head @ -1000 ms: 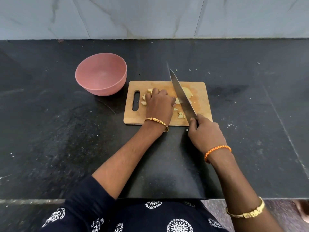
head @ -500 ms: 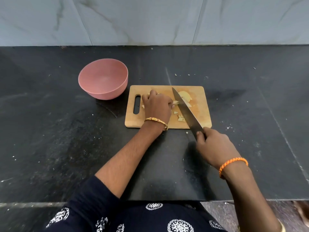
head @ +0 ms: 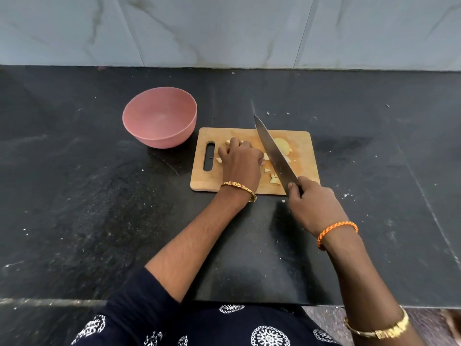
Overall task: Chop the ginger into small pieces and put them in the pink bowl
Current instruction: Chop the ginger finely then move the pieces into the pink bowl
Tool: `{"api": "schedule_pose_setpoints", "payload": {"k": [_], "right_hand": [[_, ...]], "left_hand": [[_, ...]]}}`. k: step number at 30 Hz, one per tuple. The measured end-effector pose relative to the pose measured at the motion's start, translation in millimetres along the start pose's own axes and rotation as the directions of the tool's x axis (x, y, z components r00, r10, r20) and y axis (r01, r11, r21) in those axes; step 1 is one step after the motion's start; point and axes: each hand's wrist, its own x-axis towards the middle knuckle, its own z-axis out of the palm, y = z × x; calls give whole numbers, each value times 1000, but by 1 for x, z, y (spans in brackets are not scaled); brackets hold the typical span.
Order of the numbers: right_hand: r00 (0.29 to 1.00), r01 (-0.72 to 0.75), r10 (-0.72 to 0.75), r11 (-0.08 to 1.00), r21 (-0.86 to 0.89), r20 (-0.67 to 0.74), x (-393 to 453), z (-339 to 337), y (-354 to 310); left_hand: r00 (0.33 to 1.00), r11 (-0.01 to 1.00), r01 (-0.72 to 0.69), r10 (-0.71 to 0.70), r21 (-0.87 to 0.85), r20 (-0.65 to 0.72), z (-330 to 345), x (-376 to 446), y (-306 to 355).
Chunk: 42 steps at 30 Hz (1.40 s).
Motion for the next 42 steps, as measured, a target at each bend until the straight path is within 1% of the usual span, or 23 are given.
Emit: {"api": "schedule_pose_setpoints", "payload": {"k": [5, 8, 11, 14, 17, 20, 24, 27, 31, 36, 39, 42], "right_hand": [[999, -7, 12, 993, -118, 41, 2, 5, -2], [996, -16, 29, 987, -159, 80, 2, 3, -5], [992, -21, 43, 985, -174, 119, 1, 0, -7], [988, -33, 58, 984, -175, 142, -5, -5, -2], [993, -43, 61, 983, -180, 97, -16, -14, 8], [999, -21, 25, 992, -122, 33, -22, -23, 11], [999, 21, -23, 997, -73, -32, -18, -18, 3], [999, 30, -32, 998, -55, -31, -13, -10, -4], [1000, 27, -27, 998, -53, -7, -10, -3, -9], [1000, 8, -8, 996, -93, 9, -8, 3, -12], [998, -1, 10, 991, -136, 64, -6, 3, -13], [994, -12, 30, 986, -165, 107, -3, 2, -15]], "left_hand": [[999, 999, -19, 20, 26, -36, 1, -2, 0], [998, 999, -25, 28, 40, -57, 2, -2, 2], [998, 1000, 9, -8, 14, -67, 1, 2, 1], [997, 997, 48, -51, -59, -64, -3, 5, -2], [992, 989, 85, -95, -121, -79, -5, 4, -6], [990, 986, 85, -100, -143, -97, -5, 3, -8], [996, 995, 56, -61, -77, -70, -3, 1, -3], [996, 998, 57, -59, -29, -72, 0, -3, -1], [995, 999, 49, -51, -25, -85, 1, -6, -1], [995, 1000, 29, -29, 1, -96, 3, -5, -1], [994, 999, -5, 10, 45, -109, 4, -6, 0], [993, 998, -12, 20, 68, -117, 4, -5, -1]]}}
